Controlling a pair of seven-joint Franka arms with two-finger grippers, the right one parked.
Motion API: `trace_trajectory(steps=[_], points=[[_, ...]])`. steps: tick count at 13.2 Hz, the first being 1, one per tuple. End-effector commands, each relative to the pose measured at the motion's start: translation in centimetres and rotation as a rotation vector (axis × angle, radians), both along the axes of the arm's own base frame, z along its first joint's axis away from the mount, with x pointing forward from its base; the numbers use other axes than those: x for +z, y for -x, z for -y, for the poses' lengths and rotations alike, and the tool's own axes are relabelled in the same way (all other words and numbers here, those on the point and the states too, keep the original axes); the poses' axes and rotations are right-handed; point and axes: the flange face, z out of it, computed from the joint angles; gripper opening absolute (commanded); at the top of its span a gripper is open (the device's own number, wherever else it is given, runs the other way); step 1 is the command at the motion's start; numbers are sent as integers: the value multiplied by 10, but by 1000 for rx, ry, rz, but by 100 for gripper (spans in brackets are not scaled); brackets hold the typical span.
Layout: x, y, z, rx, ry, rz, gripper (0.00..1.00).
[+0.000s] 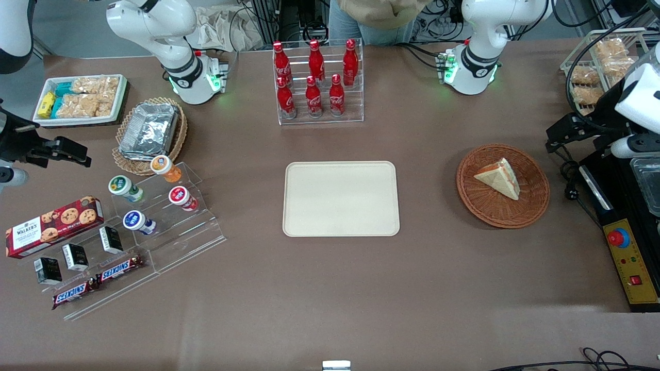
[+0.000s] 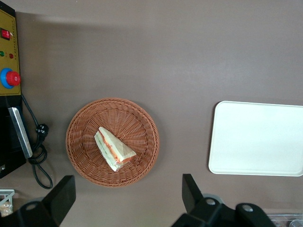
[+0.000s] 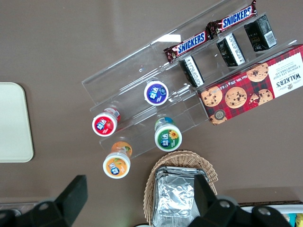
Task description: Place sandwich from basket to tray
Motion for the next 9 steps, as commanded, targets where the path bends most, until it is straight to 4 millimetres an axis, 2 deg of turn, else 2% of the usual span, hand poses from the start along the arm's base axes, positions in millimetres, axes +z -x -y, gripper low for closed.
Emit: trace_trajectory(steps=[1, 4, 7, 9], points=[[6, 2, 0, 0, 9, -4, 100], [-2, 4, -2, 3, -7, -54, 100], [-14, 26, -15, 41, -14, -183, 100], [-29, 53, -17, 146, -29, -207, 100]])
